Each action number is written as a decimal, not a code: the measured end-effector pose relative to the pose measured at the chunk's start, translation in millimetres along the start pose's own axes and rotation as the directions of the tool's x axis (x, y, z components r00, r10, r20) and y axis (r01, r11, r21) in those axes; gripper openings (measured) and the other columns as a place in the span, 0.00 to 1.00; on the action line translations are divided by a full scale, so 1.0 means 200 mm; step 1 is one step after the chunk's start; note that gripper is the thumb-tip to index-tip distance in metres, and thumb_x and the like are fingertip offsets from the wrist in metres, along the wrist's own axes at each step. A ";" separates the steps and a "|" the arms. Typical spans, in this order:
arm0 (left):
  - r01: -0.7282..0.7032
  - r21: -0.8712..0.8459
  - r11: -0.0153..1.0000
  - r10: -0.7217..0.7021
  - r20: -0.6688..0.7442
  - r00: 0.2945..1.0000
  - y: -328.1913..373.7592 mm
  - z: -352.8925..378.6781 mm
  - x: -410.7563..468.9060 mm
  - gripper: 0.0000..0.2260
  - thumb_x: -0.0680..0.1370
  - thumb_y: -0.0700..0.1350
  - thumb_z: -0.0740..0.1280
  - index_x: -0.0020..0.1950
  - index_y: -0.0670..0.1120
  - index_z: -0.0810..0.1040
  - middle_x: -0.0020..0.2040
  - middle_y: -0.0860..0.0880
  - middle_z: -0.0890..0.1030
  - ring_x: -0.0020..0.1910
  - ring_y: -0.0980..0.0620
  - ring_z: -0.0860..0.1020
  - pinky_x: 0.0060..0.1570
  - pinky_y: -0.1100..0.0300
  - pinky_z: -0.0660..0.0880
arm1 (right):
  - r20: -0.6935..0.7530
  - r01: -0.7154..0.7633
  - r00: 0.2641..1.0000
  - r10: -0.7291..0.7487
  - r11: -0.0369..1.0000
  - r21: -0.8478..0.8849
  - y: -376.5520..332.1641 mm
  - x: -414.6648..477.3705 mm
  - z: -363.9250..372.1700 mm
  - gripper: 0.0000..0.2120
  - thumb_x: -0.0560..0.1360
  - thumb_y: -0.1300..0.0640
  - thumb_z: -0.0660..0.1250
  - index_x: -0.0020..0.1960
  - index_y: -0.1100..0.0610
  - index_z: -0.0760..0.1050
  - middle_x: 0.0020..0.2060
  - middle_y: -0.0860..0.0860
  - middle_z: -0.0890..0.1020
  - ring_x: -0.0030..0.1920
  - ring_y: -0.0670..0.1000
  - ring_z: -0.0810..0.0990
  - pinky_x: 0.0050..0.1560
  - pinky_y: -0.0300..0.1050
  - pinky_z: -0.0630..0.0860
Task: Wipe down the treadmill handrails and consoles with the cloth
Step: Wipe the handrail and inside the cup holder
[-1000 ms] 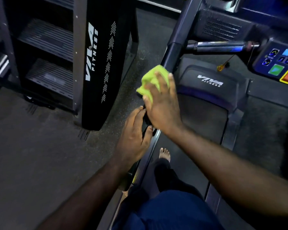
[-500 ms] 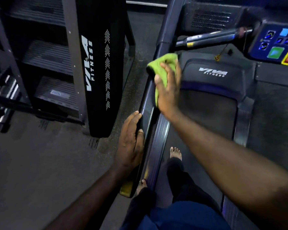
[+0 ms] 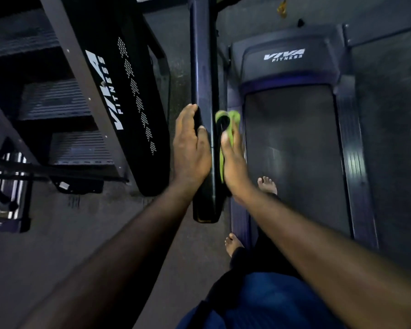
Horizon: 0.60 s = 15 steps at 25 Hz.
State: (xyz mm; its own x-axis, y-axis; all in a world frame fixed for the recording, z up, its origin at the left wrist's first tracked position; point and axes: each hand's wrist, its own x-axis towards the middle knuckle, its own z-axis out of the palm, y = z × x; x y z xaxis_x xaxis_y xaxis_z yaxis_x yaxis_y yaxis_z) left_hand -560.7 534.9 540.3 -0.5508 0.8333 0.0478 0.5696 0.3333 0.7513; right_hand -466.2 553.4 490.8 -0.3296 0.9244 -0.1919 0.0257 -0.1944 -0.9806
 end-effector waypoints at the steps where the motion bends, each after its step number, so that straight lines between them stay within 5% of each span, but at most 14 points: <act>1: -0.006 -0.010 1.000 0.006 -0.015 1.000 0.00 0.00 0.00 0.22 0.82 0.38 0.61 0.76 0.40 0.72 0.75 0.42 0.73 0.74 0.49 0.71 0.78 0.55 0.65 | 0.005 -0.092 0.996 0.092 0.995 0.045 0.03 -0.18 -0.01 0.22 0.88 0.43 0.52 0.80 0.34 0.50 0.82 0.37 0.55 0.79 0.31 0.54 0.81 0.41 0.53; 4: -0.016 -0.033 0.999 0.015 -0.038 0.999 -0.02 0.02 0.02 0.21 0.81 0.38 0.60 0.75 0.40 0.73 0.72 0.43 0.74 0.72 0.48 0.73 0.74 0.49 0.68 | -0.044 -0.196 0.979 0.201 0.977 0.084 0.08 -0.46 0.00 0.23 0.88 0.44 0.52 0.81 0.35 0.49 0.77 0.32 0.57 0.73 0.24 0.56 0.72 0.30 0.54; 9: -0.088 0.060 0.994 0.092 -0.062 0.994 -0.05 0.04 0.02 0.19 0.83 0.42 0.59 0.73 0.39 0.72 0.69 0.43 0.74 0.68 0.49 0.74 0.71 0.55 0.70 | -0.027 -0.356 0.930 0.366 0.917 0.182 0.14 0.00 0.04 0.27 0.84 0.35 0.54 0.78 0.48 0.68 0.73 0.52 0.77 0.73 0.52 0.75 0.77 0.58 0.69; 11: -0.095 0.070 0.993 0.100 -0.060 0.993 -0.05 0.04 0.02 0.18 0.84 0.42 0.59 0.73 0.39 0.72 0.69 0.42 0.74 0.67 0.49 0.74 0.70 0.56 0.69 | -0.025 -0.322 0.944 0.328 0.937 0.135 0.10 -0.10 0.03 0.31 0.82 0.31 0.53 0.81 0.42 0.64 0.80 0.49 0.69 0.80 0.50 0.66 0.81 0.58 0.62; 13: -0.085 0.070 0.994 0.090 -0.062 0.994 -0.05 0.03 0.02 0.18 0.84 0.41 0.59 0.73 0.39 0.72 0.69 0.43 0.74 0.68 0.49 0.73 0.71 0.55 0.69 | -0.060 -0.205 0.976 0.208 0.977 0.053 0.04 -0.40 0.05 0.26 0.86 0.39 0.50 0.83 0.38 0.53 0.84 0.41 0.55 0.83 0.39 0.52 0.84 0.48 0.50; 15: -0.078 0.061 0.995 0.082 -0.056 0.995 -0.04 0.03 0.02 0.18 0.84 0.41 0.59 0.73 0.39 0.72 0.70 0.43 0.73 0.69 0.48 0.73 0.71 0.53 0.69 | -0.161 -0.174 0.970 0.181 0.983 0.062 0.04 -0.57 0.06 0.23 0.88 0.46 0.51 0.81 0.36 0.51 0.83 0.37 0.54 0.79 0.29 0.51 0.82 0.37 0.47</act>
State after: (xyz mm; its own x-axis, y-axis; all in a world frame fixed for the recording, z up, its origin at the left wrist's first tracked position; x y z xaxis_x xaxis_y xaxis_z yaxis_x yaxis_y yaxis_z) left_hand -564.0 537.3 530.0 -0.5356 0.8318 0.1458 0.6471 0.2934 0.7037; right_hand -439.8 442.0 504.8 -0.1633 0.9143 -0.3706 0.0242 -0.3719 -0.9280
